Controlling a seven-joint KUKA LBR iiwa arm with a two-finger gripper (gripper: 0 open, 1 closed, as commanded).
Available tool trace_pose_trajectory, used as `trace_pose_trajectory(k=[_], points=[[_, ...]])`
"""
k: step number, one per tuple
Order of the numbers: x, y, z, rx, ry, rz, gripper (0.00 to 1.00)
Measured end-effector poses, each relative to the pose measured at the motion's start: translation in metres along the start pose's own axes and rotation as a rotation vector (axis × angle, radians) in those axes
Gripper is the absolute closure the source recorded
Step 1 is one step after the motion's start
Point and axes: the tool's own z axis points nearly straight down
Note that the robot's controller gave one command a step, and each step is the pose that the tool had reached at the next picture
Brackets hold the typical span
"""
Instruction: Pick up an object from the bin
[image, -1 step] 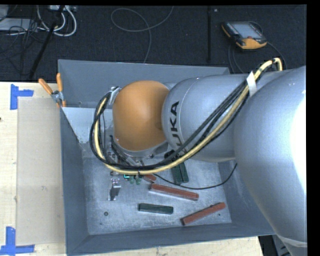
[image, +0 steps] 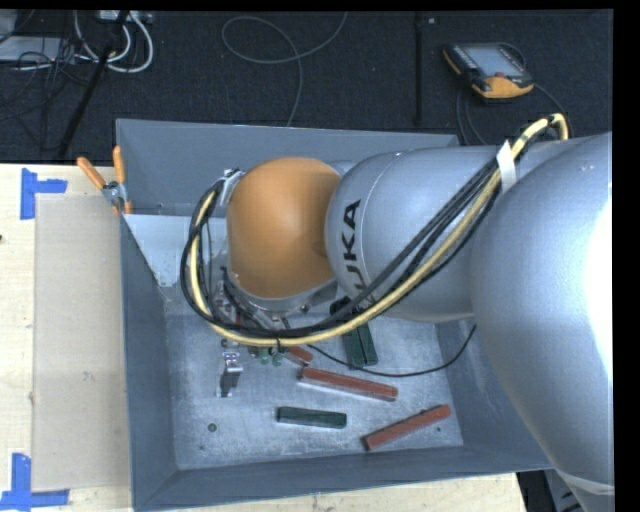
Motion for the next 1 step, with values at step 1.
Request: trace_pose_trajectory(k=[1], points=[[-0.0262, -0.0333, 0.0513, -0.003, -0.007, 0.011, 0.00]])
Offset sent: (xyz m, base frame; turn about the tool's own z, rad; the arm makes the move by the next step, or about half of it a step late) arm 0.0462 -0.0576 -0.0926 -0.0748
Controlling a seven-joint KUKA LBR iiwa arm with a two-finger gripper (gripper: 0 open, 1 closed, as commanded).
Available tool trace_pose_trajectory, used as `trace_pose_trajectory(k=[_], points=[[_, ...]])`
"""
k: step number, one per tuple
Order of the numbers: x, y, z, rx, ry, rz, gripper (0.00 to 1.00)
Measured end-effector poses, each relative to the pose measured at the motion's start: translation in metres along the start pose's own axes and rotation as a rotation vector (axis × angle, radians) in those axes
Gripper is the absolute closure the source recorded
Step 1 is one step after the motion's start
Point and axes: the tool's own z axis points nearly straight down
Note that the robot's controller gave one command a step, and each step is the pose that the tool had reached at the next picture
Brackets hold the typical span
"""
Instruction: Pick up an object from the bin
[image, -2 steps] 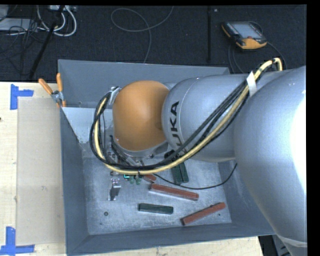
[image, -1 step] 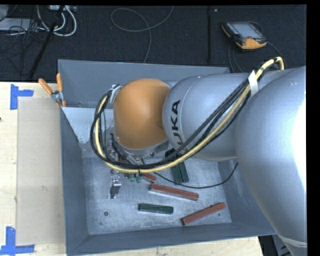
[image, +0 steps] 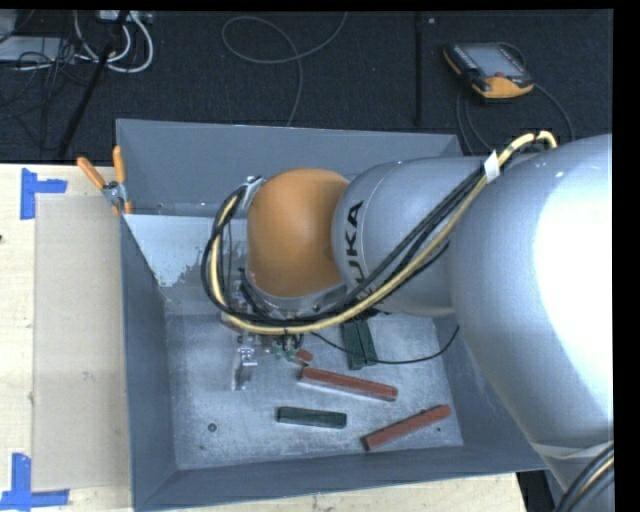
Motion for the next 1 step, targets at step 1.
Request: trace_pose_trajectory(k=[1], points=[[-0.0201, -0.0181, 0.0298, -0.002, -0.004, -0.084, 0.00]])
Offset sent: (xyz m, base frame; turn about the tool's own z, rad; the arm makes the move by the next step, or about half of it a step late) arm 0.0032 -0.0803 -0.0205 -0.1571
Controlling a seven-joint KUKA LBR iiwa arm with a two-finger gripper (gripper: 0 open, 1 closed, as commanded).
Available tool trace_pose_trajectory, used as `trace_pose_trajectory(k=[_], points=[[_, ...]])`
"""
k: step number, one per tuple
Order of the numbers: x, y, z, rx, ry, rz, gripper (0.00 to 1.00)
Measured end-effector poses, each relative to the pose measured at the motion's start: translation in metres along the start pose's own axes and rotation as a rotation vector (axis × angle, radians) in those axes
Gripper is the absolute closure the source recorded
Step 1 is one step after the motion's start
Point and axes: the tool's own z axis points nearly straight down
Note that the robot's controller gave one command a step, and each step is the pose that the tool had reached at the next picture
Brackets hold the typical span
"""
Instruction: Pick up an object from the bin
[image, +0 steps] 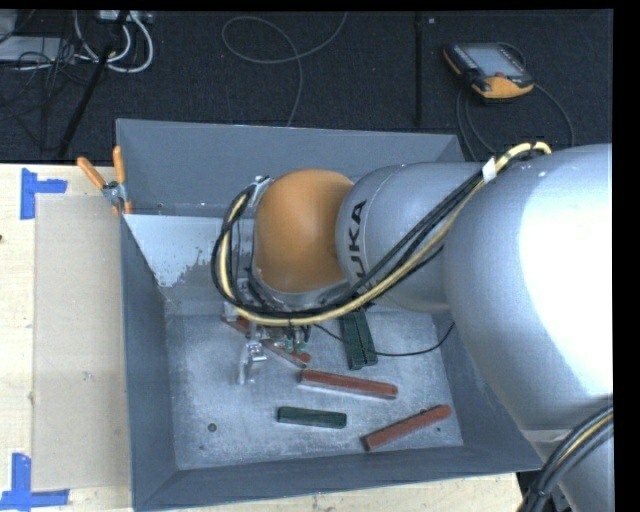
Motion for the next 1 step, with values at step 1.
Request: trace_pose_trajectory(k=[1], points=[[0.0095, -0.0387, -0.0100, -0.004, -0.012, -0.057, 0.00]])
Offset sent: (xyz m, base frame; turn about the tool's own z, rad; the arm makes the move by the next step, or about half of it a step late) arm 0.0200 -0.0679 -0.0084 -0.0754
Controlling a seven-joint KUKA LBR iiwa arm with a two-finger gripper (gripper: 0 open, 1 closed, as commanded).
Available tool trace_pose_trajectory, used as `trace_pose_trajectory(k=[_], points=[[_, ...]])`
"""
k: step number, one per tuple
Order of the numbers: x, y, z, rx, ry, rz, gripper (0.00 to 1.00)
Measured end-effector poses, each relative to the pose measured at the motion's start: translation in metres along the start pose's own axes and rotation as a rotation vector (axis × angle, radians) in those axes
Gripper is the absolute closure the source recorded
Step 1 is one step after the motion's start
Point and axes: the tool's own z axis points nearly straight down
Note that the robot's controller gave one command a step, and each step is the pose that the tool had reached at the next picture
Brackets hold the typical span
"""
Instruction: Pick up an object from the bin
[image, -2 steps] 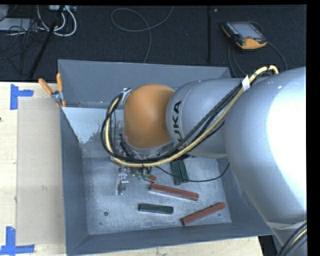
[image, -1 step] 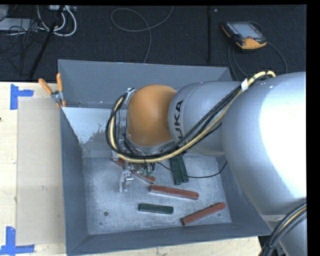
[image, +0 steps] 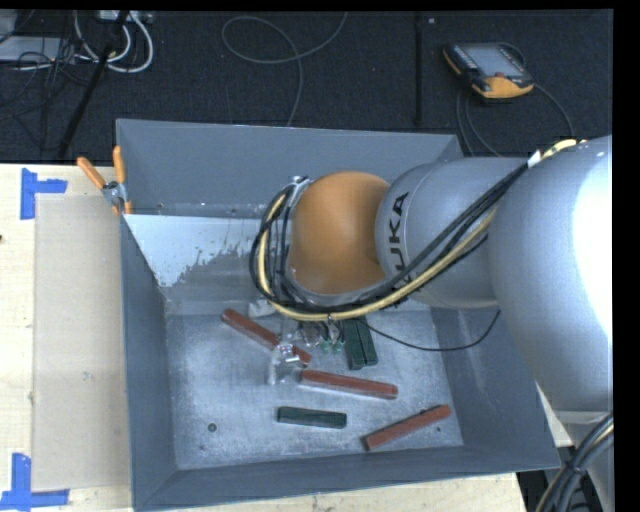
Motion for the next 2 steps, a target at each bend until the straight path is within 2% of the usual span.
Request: trace_pose_trajectory(k=[1, 2], points=[[-0.0247, -0.0303, 0.0133, 0.004, 0.022, -0.016, 1.00], [-0.0247, -0.0304, 0.0133, 0.004, 0.022, -0.015, 1.00]])
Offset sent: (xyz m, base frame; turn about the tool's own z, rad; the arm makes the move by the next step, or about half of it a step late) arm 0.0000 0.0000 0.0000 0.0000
